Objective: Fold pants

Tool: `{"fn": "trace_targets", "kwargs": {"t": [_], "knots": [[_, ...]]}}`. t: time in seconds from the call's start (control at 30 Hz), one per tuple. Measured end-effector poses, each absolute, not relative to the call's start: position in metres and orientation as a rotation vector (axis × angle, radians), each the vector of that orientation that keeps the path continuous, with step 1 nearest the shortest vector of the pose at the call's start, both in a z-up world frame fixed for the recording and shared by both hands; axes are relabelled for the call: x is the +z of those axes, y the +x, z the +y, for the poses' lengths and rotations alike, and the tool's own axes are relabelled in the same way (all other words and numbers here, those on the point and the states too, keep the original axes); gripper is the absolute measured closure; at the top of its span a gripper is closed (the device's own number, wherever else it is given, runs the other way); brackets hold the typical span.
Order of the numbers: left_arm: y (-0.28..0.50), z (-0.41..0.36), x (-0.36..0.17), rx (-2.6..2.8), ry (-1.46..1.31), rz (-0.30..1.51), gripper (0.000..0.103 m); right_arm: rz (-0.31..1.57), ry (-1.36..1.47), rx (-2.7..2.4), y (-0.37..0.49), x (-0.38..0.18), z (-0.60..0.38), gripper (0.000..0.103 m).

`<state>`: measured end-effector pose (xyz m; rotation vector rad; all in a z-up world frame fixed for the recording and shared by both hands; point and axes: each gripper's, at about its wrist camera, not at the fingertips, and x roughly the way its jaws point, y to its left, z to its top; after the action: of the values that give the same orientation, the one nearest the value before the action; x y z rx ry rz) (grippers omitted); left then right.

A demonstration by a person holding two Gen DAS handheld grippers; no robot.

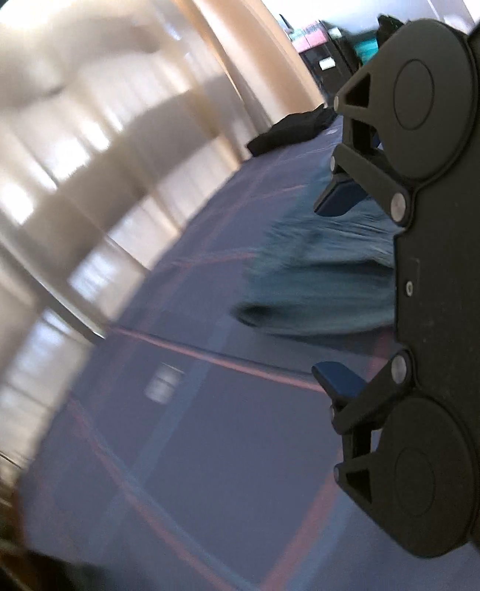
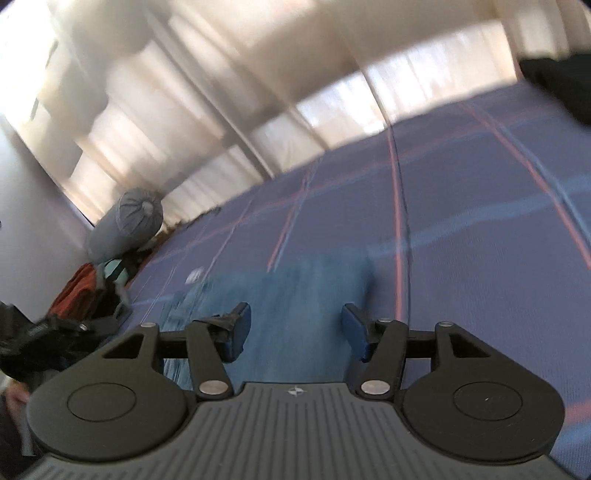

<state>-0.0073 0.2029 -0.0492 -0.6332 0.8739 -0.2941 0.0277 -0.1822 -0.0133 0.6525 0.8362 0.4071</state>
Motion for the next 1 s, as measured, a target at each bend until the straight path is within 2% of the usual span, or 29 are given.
{"fn": "trace_targets", "kwargs": {"t": [0.2, 0.4, 0.47, 0.53, 0.6, 0.67, 0.83, 0.87, 0.9, 1.0], "knots": [[-0.005, 0.202, -0.065, -0.341, -0.702, 0.910, 0.000, 0.936, 0.779, 0.403, 0.005, -0.031, -0.186, 0.013], [0.014, 0.177, -0.066, -0.403, -0.631, 0.916, 0.000, 0.925, 0.839, 0.407, 0.011, -0.034, -0.170, 0.011], [0.019, 0.170, -0.071, -0.427, -0.638, 0.920, 0.000, 0.921, 0.833, 0.395, 0.013, -0.033, -0.167, 0.013], [0.023, 0.160, -0.071, -0.424, -0.602, 0.906, 0.000, 0.934, 0.817, 0.364, 0.014, -0.032, -0.166, 0.043], [0.026, 0.149, -0.071, -0.423, -0.567, 0.923, 0.000, 0.928, 0.845, 0.363, 0.013, -0.030, -0.171, 0.066], [0.026, 0.141, -0.070, -0.437, -0.528, 0.924, 0.000, 0.913, 0.878, 0.352, 0.009, -0.027, -0.182, 0.071], [0.029, 0.120, -0.083, -0.547, -0.575, 0.989, 0.000, 0.881, 0.824, 0.248, 0.001, -0.014, -0.218, 0.071], [0.030, 0.116, -0.083, -0.546, -0.569, 0.980, 0.000, 0.907, 0.817, 0.246, 0.001, -0.016, -0.222, 0.068], [0.033, 0.114, -0.082, -0.550, -0.566, 0.979, 0.000, 0.926, 0.801, 0.249, 0.001, -0.018, -0.223, 0.058], [0.038, 0.113, -0.082, -0.587, -0.578, 1.010, 0.000, 0.938, 0.722, 0.243, -0.004, -0.013, -0.224, 0.045]]}}
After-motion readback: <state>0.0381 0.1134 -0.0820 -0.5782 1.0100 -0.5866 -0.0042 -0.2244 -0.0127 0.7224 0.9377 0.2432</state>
